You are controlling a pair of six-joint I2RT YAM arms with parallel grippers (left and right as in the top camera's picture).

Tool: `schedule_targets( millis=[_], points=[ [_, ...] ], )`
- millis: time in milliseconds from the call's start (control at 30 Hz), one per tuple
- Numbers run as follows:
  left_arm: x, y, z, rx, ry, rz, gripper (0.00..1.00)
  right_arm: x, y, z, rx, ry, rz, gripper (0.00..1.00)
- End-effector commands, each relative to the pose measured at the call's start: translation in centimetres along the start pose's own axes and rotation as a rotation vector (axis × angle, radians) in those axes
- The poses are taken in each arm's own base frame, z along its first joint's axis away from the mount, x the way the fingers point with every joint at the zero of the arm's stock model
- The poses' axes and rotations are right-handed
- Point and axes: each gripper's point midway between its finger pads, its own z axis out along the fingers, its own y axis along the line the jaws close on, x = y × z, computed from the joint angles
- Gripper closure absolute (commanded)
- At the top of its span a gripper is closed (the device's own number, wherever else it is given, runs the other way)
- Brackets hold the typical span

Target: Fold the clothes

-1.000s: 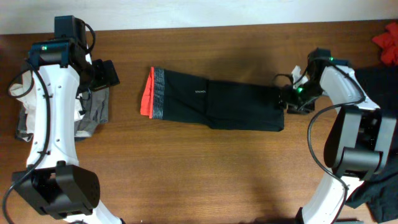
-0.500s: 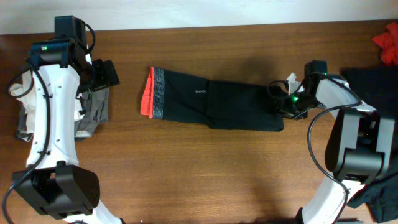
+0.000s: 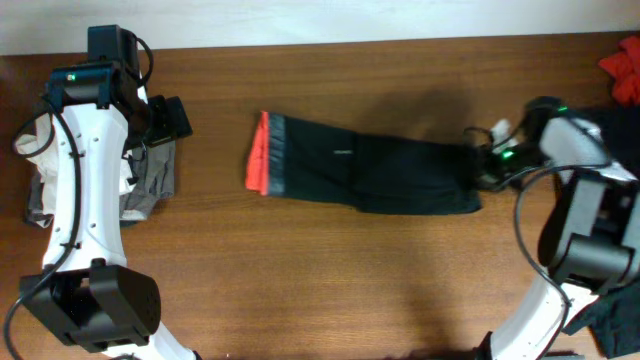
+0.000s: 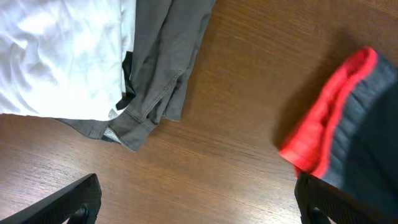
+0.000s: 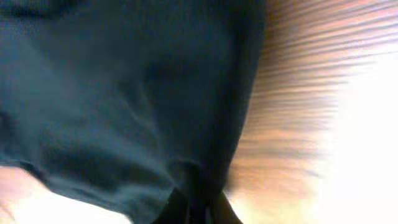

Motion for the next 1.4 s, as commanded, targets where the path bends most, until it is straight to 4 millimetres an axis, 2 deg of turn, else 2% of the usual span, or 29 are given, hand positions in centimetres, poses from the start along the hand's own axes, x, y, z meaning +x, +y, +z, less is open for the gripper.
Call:
schedule_targets(
  millis=[0,133,267,433,567,800,933,1000,1167,1367],
  points=[
    [0.0,0.0,-0.7,0.013,-0.013,-0.005,0.01,-2.3,-1.2,-4.4,0.021,-0.089,0.024,0.96],
    [0.0,0.0,-0.7,0.013,-0.013,-0.005,0.01,-2.9,-1.1,-8.8,0.020,-0.124,0.054,0.96],
    [0.0,0.0,-0.7,0.013,-0.013,-0.005,0.01,-3.0,1.1,-11.8,0.012,-0.146,0.016,0.96],
    [0.0,0.0,-0.7,0.013,-0.013,-0.005,0.01,-2.3,5.2,-12.9,0.015,-0.130,-0.067,0.96],
    [0.0,0.0,-0.7,0.013,-0.013,-0.005,0.01,-1.3,9.7,-11.8,0.012,-0.097,-0.175,0.96],
    [0.0,0.0,-0.7,0.013,-0.013,-0.005,0.01,1.7,18.1,-7.6,0.011,-0.022,-0.395,0.96],
    [0.0,0.0,-0.7,0.013,-0.013,-0.005,0.01,3.7,21.7,-5.6,0.013,0.008,-0.506,0.96],
    [0.0,0.0,-0.7,0.013,-0.013,-0.005,0.01,4.6,23.0,-4.8,0.024,0.019,-0.548,0.96],
    [0.0,0.0,-0.7,0.013,-0.013,-0.005,0.01,4.8,24.7,-3.3,0.106,-0.029,-0.547,0.96],
    [0.0,0.0,-0.7,0.013,-0.013,-0.005,0.01,5.5,26.8,-0.8,0.101,-0.015,-0.602,0.94]
  ],
)
